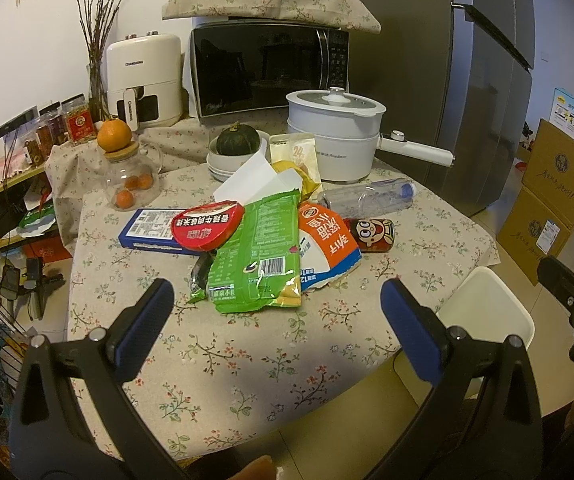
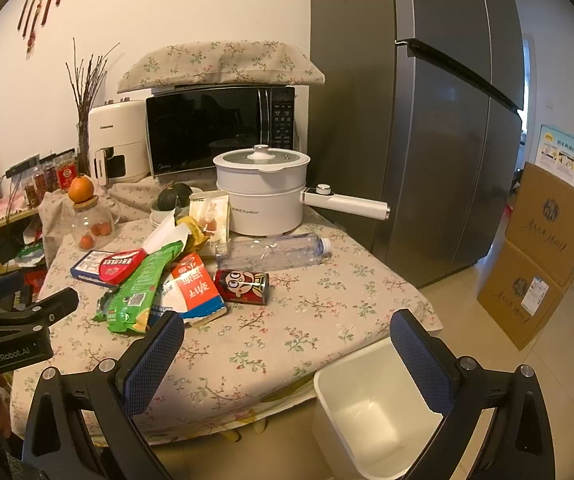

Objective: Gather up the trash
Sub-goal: 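Grasp the green onion-rings bag with the left tool while the right tool approaches the milk carton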

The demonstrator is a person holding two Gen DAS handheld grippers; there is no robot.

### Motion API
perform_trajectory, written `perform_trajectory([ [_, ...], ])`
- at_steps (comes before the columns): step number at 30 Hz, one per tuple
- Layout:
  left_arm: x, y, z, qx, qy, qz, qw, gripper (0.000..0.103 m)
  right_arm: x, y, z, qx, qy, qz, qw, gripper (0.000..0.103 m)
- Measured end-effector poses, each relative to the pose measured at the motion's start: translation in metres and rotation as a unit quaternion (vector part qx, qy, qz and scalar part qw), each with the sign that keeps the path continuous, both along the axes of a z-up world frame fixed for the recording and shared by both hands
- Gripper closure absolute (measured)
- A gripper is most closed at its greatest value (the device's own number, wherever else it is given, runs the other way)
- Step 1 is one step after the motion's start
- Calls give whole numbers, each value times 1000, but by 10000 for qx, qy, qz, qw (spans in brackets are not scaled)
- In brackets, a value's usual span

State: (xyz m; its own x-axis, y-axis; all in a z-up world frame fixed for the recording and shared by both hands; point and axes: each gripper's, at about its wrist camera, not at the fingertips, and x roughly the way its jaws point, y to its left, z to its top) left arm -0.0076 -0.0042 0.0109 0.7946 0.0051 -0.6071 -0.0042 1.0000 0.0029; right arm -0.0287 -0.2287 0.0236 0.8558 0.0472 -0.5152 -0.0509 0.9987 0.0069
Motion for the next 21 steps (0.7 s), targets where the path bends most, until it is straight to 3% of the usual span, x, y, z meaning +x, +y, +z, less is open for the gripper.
perform_trajectory([
  [6, 11, 17, 0, -168, 192, 96, 9996, 0, 6, 6, 4, -70, 120, 171, 9998, 0],
  [14, 57, 47, -1, -835, 898, -116, 9924, 0, 49, 11, 25, -355, 582, 307, 9972, 0],
  [18, 83, 36, -7, -673, 1198, -362, 9899, 3, 82, 17, 38, -366, 649, 498, 9960, 0],
  [21, 107, 22, -23, -483, 1479, -519, 9865, 11, 100, 19, 33, -120, 729, 725, 9946, 0],
])
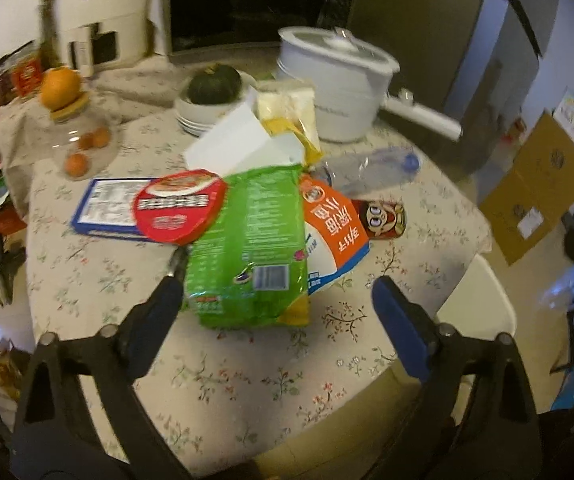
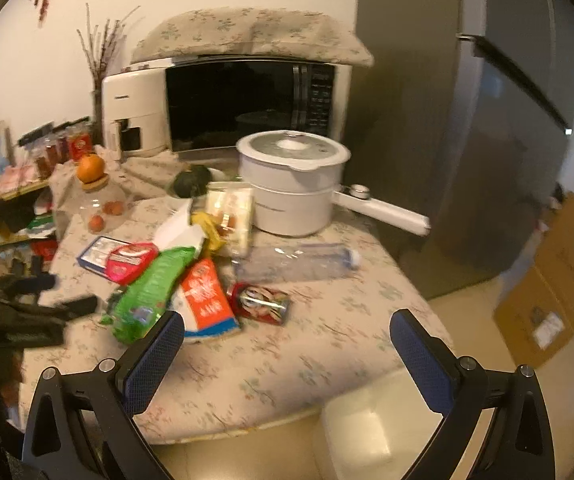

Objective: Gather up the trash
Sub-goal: 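Grasp the green onion-rings bag with the left tool while the right tool approaches the milk carton, then lift the green bag with the left tool while the right tool grasps the orange-white milk carton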

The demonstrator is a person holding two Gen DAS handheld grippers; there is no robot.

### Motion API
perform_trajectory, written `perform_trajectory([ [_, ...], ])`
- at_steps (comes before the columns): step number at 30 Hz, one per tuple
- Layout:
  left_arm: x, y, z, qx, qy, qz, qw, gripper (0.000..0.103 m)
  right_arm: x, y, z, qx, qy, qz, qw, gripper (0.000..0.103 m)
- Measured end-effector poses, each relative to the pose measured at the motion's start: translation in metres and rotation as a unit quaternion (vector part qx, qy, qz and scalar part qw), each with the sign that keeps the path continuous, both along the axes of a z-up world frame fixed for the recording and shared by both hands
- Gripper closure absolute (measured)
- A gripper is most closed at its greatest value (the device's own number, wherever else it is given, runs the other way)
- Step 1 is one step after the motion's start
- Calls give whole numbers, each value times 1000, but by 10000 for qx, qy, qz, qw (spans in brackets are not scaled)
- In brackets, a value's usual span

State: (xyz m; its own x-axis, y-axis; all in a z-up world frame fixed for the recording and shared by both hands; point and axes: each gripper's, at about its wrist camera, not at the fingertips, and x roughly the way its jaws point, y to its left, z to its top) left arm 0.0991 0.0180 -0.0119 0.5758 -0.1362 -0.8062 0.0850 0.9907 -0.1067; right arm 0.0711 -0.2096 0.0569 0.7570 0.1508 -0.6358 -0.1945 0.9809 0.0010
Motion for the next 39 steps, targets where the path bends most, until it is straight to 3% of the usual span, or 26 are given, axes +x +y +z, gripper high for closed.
perform_trajectory([
  [3, 20, -13, -24, 205, 210, -45, 9996, 13, 11, -7, -18, 352, 192, -17, 9992, 0],
  [6, 40, -25, -53, 433, 542, -49, 9976, 15, 28, -20, -41, 550, 721, -80, 9958, 0],
  [12, 59, -31, -79, 664, 954, 36, 9932, 24, 48, -49, -60, 876, 1127, -446, 9888, 0],
  [15, 61, -29, -82, 729, 985, 111, 9924, 34, 52, -52, -64, 829, 1193, -482, 9882, 0],
  [17, 62, -28, -84, 714, 968, 120, 9927, 49, 54, -50, -66, 755, 1214, -464, 9886, 0],
  [19, 61, -24, -82, 426, 952, 20, 9945, 62, 55, -47, -68, 703, 1223, -448, 9890, 0],
  [22, 56, -22, -72, 319, 781, -105, 9964, 86, 56, -40, -71, 683, 1253, -389, 9890, 0],
  [25, 52, -15, -61, 341, 604, -130, 9975, 94, 58, -30, -72, 616, 1264, -271, 9897, 0],
  [32, 35, 29, -34, 39, 218, 111, 9997, 99, 82, 12, -85, 630, 1490, 619, 9849, 0],
  [39, 7, 77, -10, -382, -231, 392, 9982, 99, 86, 63, -108, 136, 1610, 800, 9836, 0],
])
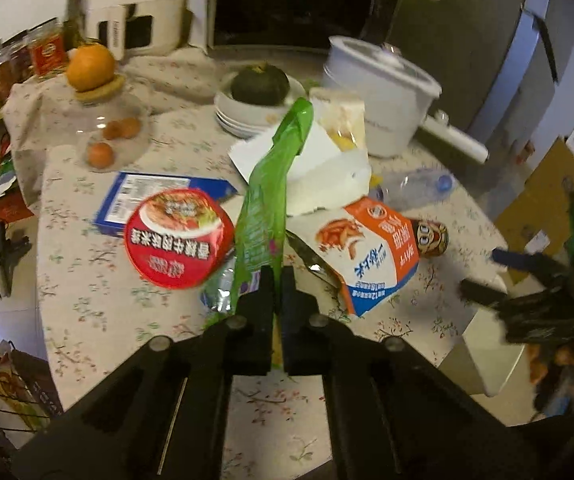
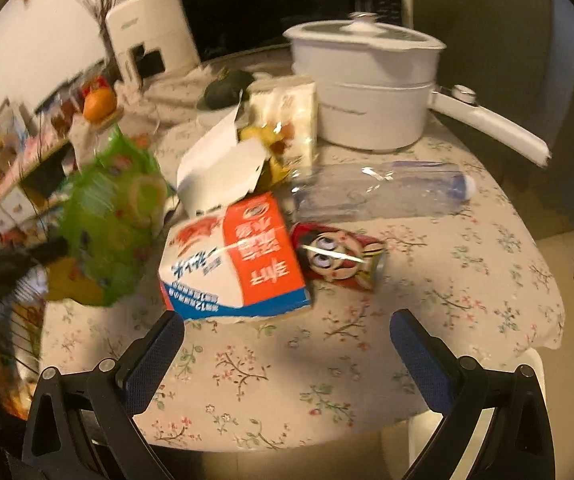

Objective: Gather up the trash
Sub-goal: 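Lift the green bag with the left tool while the right tool grasps the orange-white milk carton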

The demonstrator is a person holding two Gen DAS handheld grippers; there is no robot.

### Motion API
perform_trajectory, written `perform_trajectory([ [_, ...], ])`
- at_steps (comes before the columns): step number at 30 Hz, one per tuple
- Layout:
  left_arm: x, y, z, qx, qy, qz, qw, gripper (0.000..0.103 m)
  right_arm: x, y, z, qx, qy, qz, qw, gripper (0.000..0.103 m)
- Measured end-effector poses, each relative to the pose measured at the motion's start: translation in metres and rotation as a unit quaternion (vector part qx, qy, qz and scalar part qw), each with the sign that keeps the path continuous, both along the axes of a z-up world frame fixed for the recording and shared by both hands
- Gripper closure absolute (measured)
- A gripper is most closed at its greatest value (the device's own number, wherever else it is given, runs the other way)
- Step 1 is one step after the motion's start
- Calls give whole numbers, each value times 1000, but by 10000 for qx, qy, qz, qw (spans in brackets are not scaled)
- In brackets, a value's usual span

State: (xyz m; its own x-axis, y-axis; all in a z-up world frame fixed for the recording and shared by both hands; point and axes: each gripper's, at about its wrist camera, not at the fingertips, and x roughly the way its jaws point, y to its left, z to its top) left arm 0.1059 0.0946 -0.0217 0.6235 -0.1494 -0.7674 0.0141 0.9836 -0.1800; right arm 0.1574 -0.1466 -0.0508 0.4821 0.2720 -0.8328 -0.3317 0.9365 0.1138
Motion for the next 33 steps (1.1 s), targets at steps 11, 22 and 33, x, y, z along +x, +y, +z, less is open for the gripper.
perform_trajectory([
  [11, -30, 35, 19, -451, -451, 76, 9979, 100, 4, 99, -32, -905, -295, 467, 9944, 0],
  [22, -31, 39, 19, -589, -521, 113, 9968, 100, 18, 126, -59, -1464, -430, 414, 9874, 16],
  [33, -30, 30, 22, -525, -589, 57, 9969, 100, 12, 91, -21, -1140, -652, 121, 9913, 65],
])
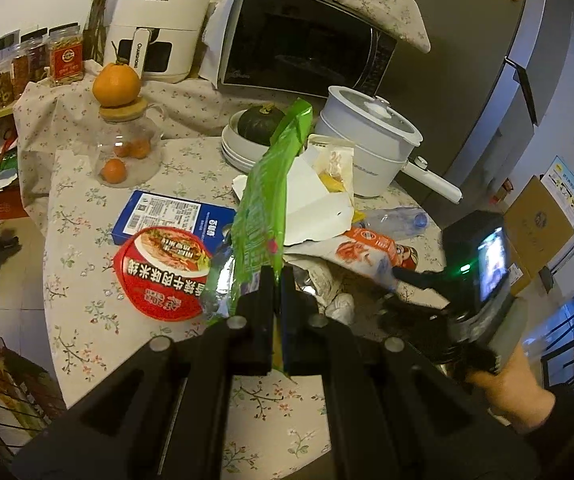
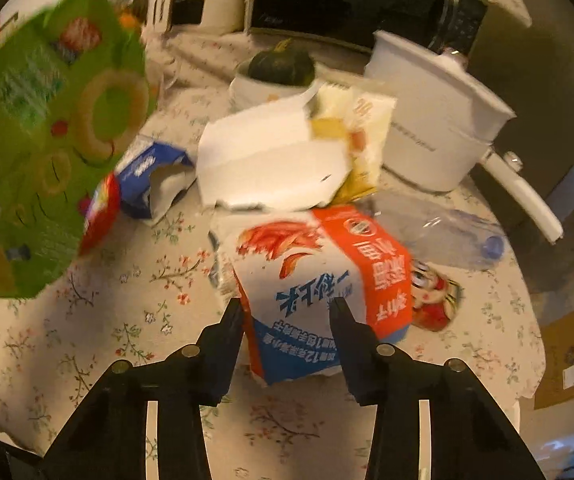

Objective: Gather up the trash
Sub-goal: 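Lift the green bag with the left tool while the right tool grasps the orange-white milk carton, then carry the green bag and the milk carton in both tools over the white bin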

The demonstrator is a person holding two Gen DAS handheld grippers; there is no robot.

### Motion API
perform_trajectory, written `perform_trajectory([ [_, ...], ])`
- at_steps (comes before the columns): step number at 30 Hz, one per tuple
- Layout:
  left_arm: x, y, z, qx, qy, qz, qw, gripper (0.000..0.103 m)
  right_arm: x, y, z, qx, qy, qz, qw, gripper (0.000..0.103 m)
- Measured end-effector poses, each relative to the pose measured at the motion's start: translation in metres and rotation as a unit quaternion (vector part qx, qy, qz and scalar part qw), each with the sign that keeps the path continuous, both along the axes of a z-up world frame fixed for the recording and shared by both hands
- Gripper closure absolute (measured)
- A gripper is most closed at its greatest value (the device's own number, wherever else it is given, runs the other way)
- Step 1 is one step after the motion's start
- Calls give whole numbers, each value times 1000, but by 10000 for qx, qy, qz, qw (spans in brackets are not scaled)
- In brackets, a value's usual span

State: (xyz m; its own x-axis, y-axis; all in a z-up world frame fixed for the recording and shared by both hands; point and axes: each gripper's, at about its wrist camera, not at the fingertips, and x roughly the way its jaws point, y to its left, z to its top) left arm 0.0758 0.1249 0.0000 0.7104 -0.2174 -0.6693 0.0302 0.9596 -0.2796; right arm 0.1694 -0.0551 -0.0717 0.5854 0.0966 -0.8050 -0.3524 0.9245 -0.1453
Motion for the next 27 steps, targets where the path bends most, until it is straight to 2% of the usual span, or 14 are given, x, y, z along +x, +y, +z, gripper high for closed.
perform_trajectory([
  [3, 1, -3, 1, 17, -18, 15, 10000, 100, 3, -14, 9, 57, -91, -99, 9999, 82],
  [7, 3, -7, 1, 7, -44, 25, 10000, 100, 5, -34, 22, 196, -355, -239, 9989, 93],
  [16, 4, -17, 8, -69, -191, 4, 9998, 100, -7, -64, 68, 821, -929, -359, 9916, 101],
  [23, 7, -29, 10, -145, -216, -106, 9996, 100, -12, -93, 89, 1168, -1070, -553, 9858, 102],
  [27, 10, -38, 8, -133, -164, -211, 9996, 100, -15, -109, 90, 1221, -1005, -646, 9853, 102],
])
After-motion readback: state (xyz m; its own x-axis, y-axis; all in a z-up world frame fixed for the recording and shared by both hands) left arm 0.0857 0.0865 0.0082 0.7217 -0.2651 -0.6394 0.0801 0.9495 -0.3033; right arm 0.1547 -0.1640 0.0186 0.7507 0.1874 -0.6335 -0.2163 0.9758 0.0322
